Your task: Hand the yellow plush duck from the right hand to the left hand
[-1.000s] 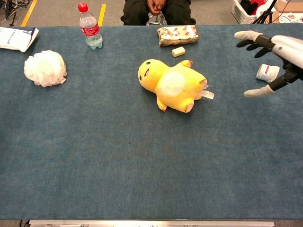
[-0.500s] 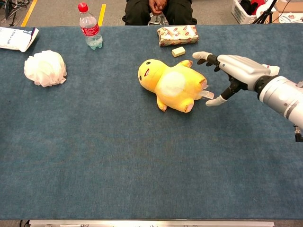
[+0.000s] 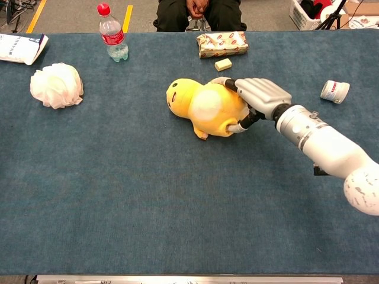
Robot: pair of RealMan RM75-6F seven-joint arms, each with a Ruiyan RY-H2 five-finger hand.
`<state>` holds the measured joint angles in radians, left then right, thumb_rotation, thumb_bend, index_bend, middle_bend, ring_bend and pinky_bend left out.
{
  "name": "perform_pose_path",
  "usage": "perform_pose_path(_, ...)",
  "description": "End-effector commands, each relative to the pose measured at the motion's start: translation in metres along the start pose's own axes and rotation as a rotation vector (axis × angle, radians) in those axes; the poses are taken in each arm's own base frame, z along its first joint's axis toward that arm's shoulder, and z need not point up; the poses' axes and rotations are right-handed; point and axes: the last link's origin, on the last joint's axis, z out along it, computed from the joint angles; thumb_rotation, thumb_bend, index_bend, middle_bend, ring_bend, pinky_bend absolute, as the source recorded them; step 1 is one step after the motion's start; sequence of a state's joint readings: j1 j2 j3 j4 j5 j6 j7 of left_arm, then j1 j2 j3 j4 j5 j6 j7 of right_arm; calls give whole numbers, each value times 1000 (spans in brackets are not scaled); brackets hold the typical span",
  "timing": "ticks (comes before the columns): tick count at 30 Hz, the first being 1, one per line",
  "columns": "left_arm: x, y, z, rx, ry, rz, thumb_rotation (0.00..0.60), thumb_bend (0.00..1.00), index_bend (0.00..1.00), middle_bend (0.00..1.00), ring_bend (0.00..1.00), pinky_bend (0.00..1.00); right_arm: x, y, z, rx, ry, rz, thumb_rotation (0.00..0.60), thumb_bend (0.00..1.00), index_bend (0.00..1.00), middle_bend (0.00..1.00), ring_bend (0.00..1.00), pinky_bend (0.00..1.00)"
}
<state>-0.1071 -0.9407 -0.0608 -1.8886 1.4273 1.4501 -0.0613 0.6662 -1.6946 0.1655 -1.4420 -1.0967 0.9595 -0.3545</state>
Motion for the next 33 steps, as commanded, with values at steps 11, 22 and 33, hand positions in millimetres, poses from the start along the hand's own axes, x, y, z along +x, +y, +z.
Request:
perform_pose_path(11,5,-4,8,-7,-31,-2,600,174,123,64,0,157,26,-6,4,71,187,27,600,529,655,563,597,738)
perform_pose_path(22,7,15,37,-120,-179,-125,600,174,119,64,0,157,76,-23,-24,244,314,30,600,528,655,563,597,739)
perform_pose_path(33,0,54,69,-263,-376,-292,600,173,88,52,0,157,66,-48,-24,412,399,-13,600,517,655,563,599,739)
